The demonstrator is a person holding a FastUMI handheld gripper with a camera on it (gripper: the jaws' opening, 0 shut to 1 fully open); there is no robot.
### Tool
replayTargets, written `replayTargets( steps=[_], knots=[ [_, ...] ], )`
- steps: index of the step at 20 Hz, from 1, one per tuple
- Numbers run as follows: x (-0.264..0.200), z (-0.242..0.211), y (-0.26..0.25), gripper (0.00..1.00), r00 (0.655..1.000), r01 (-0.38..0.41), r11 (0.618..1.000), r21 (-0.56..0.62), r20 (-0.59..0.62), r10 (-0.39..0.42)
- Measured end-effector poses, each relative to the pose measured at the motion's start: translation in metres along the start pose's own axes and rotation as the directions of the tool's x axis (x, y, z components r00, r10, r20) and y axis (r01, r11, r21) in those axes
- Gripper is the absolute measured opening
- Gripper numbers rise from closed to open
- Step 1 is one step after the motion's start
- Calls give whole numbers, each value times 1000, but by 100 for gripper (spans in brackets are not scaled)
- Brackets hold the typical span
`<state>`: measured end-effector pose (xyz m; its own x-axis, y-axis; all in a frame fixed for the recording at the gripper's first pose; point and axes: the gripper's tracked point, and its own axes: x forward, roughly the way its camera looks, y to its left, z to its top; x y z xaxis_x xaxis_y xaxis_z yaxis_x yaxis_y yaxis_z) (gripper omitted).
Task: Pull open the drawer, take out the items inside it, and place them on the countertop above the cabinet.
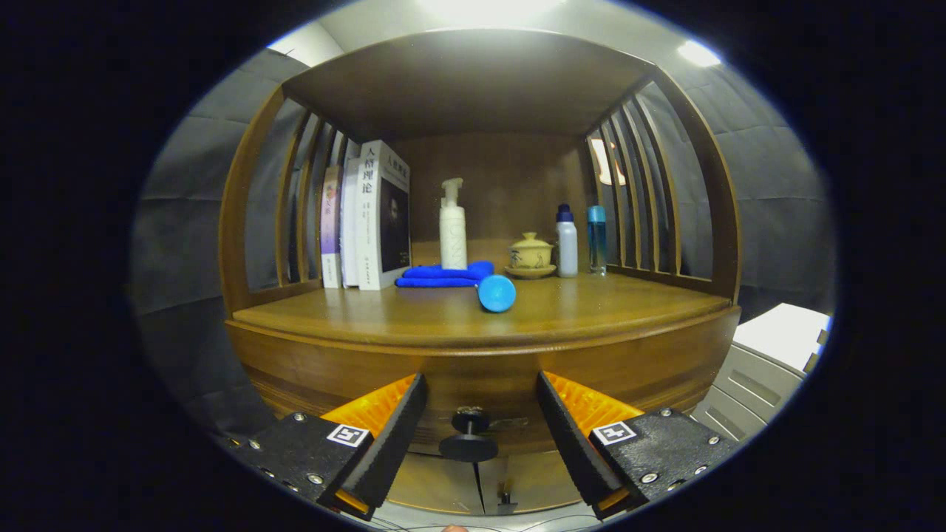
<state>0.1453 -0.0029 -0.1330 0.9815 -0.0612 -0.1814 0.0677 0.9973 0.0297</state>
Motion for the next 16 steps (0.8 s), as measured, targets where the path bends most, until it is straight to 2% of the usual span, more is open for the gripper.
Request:
replayTargets(
  steps=[3,14,16],
  knots=[
    [-16,29,-6,94,999,-37,999,-18,38,38],
    [-69,178,-50,94,984,9,998,-69,180,4],
    [-79,202,-46,94,976,-14,998,-56,214,26]
  ],
)
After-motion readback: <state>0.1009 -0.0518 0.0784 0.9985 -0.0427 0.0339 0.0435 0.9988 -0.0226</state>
